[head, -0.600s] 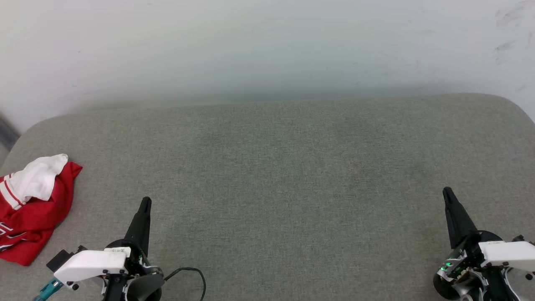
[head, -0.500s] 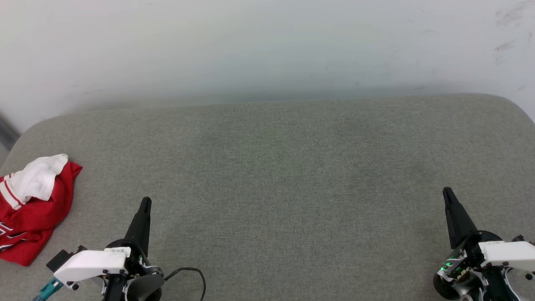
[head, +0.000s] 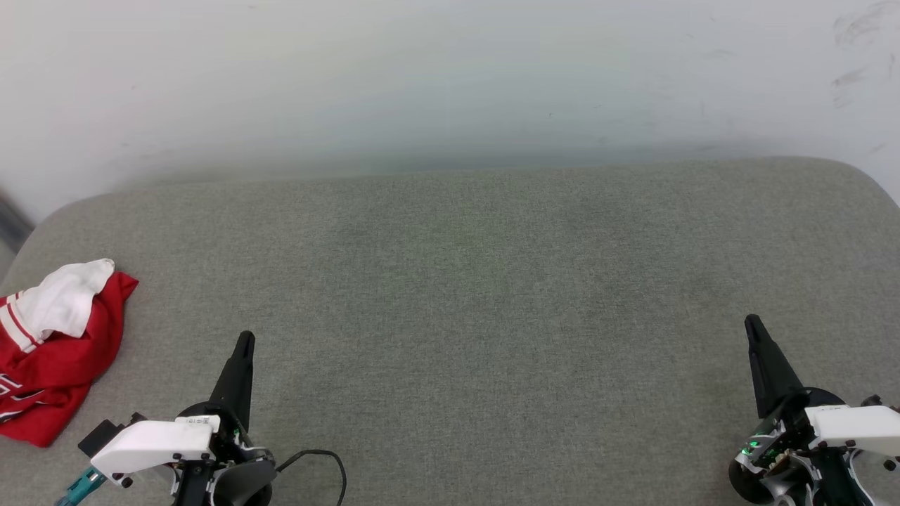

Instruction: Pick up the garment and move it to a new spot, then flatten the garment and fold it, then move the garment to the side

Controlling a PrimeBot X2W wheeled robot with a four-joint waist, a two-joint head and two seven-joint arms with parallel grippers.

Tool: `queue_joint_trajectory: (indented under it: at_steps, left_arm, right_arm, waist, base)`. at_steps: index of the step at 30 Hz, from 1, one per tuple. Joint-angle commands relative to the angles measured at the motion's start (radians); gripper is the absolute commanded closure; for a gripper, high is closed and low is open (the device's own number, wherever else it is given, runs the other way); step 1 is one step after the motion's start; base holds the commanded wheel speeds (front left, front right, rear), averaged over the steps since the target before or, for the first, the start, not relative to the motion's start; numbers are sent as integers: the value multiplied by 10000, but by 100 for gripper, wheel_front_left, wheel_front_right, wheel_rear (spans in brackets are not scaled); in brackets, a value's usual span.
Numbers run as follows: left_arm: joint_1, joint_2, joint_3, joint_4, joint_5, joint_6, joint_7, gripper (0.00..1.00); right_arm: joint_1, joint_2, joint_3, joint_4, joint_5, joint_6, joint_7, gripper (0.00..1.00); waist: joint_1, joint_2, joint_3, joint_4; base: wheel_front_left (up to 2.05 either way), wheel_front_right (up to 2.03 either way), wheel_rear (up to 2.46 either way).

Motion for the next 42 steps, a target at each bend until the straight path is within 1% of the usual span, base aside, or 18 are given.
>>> queue_joint_trajectory:
  at_steps: [1,13,14,17,23,27,30,35,42]
  left_arm:
    - [-83,-9,14,6,20,-31,16,100]
    - [-82,-9,17,6,19,-31,15,100]
    - [15,-2,-8,24,1,0,-9,0]
    - [244,-38,-34,263,2,4,-17,0]
    - [378,-40,-53,-14,220,4,-317,0]
    - [422,-37,91,-150,736,3,-513,0]
    - [422,-35,209,-335,1323,38,-656,0]
    - [479,-32,197,-853,2422,405,-882,0]
    - [633,-27,-40,-1420,4149,1121,-1180,0]
  right_arm:
    - [-120,25,4,5,-45,-1,6,100]
    - [-120,25,7,5,-45,-1,5,100]
    - [18,0,6,21,0,2,-7,0]
    - [258,10,20,278,0,-2,-14,0]
    - [350,12,61,211,-258,-2,-313,0]
    - [383,12,27,60,-912,-1,-510,0]
    - [423,11,60,-141,-1545,-1,-654,0]
    - [493,11,11,-435,-2492,-1,-882,0]
    - [586,10,143,-917,-4162,-1,-1179,0]
  waist:
    - [0,-1,0,0]
    - [0,-1,0,0]
    - [0,-1,0,0]
    - [0,-1,1,0]
    - [0,-1,10,-5]
    - [0,-1,20,-7]
    - [0,-1,28,-9]
    - [0,-1,45,-7]
    - [0,-1,77,-5]
  base:
    - [0,0,0]
    - [0,0,0]
    - [0,0,0]
    - [0,0,0]
    - [0,0,0]
    - [0,0,0]
    - [0,0,0]
    - [0,0,0]
    - [0,0,0]
